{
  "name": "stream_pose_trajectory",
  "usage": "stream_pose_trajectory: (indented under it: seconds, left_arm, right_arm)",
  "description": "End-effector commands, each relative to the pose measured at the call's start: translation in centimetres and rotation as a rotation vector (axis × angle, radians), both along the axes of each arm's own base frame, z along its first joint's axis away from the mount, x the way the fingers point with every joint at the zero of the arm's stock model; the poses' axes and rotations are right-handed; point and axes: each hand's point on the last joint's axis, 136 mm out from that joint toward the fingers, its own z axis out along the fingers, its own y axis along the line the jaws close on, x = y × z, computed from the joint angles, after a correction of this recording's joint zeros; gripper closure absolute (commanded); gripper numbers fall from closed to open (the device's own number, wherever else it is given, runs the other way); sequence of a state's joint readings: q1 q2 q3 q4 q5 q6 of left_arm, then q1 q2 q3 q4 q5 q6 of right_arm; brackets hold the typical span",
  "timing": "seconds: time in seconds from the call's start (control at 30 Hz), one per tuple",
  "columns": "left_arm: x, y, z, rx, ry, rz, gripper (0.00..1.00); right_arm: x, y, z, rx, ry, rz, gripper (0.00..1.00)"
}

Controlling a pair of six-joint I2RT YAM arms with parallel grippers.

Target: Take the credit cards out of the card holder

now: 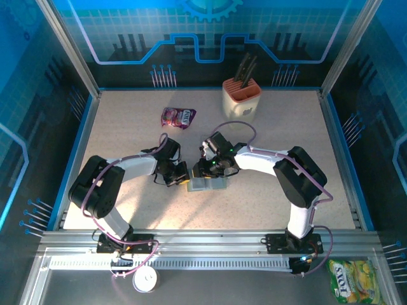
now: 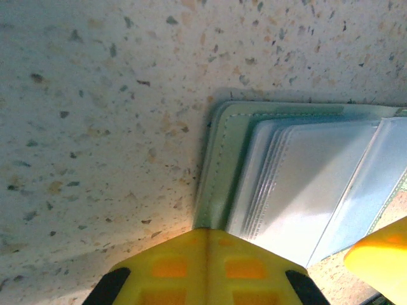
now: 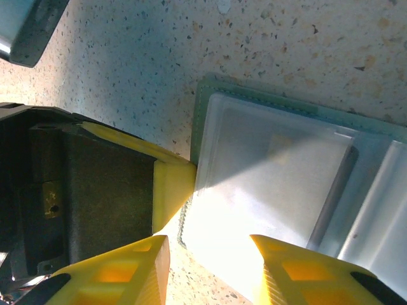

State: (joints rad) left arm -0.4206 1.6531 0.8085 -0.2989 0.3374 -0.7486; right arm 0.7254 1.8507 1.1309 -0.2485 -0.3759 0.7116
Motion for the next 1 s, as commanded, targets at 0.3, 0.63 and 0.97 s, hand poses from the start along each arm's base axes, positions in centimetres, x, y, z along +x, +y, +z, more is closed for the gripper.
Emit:
stream_pose_trajectory:
  seconds: [0.3, 0.63, 0.97]
  left_arm:
    - [-0.6, 0.6, -0.4, 0.026, 0.021, -0.015, 0.98]
    - [-0.4, 0.5, -0.6, 0.027, 0.023, -0.021, 0.98]
    - [-0.4, 0.7, -0.5, 0.032, 0.023, -0.025, 0.98]
  right_arm:
    - [-0.3, -0.7, -1.8, -0.033, 0.054, -0.003, 0.62]
    - [-0.3, -1.4, -2.3, -0.062, 0.061, -0.017, 0.62]
    - [-0.2, -2.3, -2.3, -0.091, 0.051, -0.033, 0.62]
